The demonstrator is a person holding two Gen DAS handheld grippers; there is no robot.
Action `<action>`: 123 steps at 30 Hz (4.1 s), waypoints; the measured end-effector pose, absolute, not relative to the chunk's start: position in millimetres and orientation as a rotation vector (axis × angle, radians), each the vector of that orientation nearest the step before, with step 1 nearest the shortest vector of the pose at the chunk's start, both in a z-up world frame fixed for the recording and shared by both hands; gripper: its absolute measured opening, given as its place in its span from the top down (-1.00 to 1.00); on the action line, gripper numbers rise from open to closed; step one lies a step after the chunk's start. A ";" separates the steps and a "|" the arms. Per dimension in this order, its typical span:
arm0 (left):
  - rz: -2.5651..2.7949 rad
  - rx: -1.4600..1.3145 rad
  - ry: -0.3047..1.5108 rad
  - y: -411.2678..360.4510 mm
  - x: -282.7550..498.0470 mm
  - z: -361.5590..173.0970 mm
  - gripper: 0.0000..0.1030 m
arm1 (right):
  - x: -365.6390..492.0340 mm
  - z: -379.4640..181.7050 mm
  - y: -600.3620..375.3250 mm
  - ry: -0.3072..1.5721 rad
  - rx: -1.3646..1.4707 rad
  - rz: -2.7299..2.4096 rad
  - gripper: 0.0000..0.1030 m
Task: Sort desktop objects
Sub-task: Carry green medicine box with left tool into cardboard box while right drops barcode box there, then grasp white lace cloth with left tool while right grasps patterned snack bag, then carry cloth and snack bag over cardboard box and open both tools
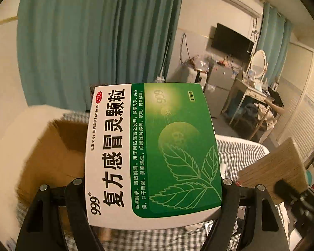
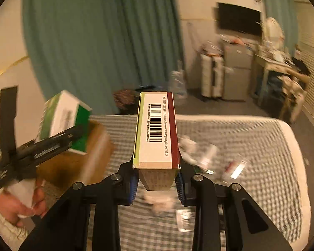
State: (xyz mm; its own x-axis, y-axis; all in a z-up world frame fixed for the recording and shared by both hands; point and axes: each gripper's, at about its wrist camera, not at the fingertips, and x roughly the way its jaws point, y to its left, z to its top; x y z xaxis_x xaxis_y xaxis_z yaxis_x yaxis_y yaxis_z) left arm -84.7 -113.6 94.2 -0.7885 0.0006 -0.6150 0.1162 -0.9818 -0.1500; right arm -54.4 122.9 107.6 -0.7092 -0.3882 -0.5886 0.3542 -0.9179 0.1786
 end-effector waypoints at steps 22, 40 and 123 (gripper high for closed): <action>-2.602 1.233 0.353 -273.6 -131.4 -21.8 -0.72 | -116.7 28.4 -137.8 -0.030 1.112 -2.168 -0.17; -2.725 1.188 0.256 -193.4 -77.4 21.8 -0.98 | -102.9 74.9 -6.3 -0.029 0.999 -2.464 -0.57; -2.908 1.137 0.358 -147.4 -60.7 65.0 0.60 | -52.2 75.3 44.6 -0.046 1.116 -2.316 0.59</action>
